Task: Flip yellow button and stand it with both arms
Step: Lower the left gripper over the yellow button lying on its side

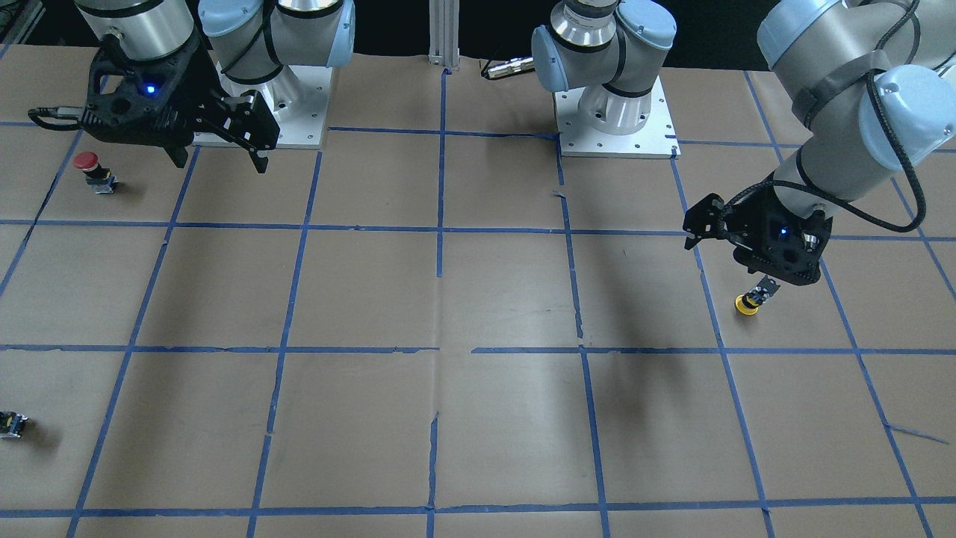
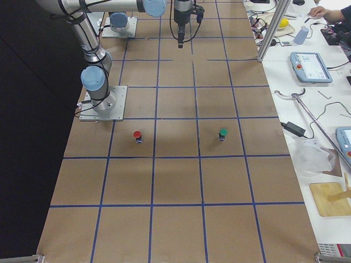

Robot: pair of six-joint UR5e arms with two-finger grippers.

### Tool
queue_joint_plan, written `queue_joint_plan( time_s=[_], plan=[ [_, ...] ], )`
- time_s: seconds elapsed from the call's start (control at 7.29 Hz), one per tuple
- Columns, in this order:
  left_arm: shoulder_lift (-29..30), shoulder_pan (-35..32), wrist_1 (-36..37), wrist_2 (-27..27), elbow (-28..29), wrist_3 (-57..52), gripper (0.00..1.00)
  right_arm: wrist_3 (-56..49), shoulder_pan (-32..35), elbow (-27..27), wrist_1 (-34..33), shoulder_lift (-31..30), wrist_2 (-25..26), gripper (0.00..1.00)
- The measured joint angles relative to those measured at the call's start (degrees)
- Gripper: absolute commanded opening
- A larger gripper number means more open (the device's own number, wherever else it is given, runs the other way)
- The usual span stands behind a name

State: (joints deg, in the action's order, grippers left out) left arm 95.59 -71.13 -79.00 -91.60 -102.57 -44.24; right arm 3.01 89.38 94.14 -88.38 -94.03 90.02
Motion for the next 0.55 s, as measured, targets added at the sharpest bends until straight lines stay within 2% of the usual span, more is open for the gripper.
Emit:
queue_joint_plan(
  time_s=[0.27,0.55],
  plan=[
    [1.6,3.6,16.4,-4.5,-7.1,-22.4,0.99,0.5,0.3,0.5,-0.3,-0.6,0.5,1.0],
    [4.6,7.2,30.1,-5.2,-12.5,-44.6,0.99,0.7,0.4,0.9,-0.3,-1.7,0.2,1.0]
  ],
)
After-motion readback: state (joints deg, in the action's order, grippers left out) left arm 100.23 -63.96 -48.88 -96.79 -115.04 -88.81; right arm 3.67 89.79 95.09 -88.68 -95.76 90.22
